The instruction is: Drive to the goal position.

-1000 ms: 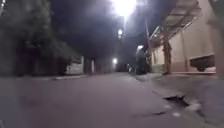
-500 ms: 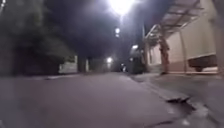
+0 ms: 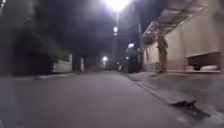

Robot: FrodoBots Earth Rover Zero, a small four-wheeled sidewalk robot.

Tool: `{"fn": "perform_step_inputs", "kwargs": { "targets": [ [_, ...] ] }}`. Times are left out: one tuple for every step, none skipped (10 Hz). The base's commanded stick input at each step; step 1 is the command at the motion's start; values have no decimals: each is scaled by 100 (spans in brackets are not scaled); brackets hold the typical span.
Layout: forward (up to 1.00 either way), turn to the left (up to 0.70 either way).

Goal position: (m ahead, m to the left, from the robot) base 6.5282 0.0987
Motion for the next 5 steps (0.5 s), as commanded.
{"fn": "perform_step_inputs", "kwargs": {
  "targets": [
    [70,0],
    [70,0],
    [70,0],
    [70,0],
    [70,0]
  ]
}}
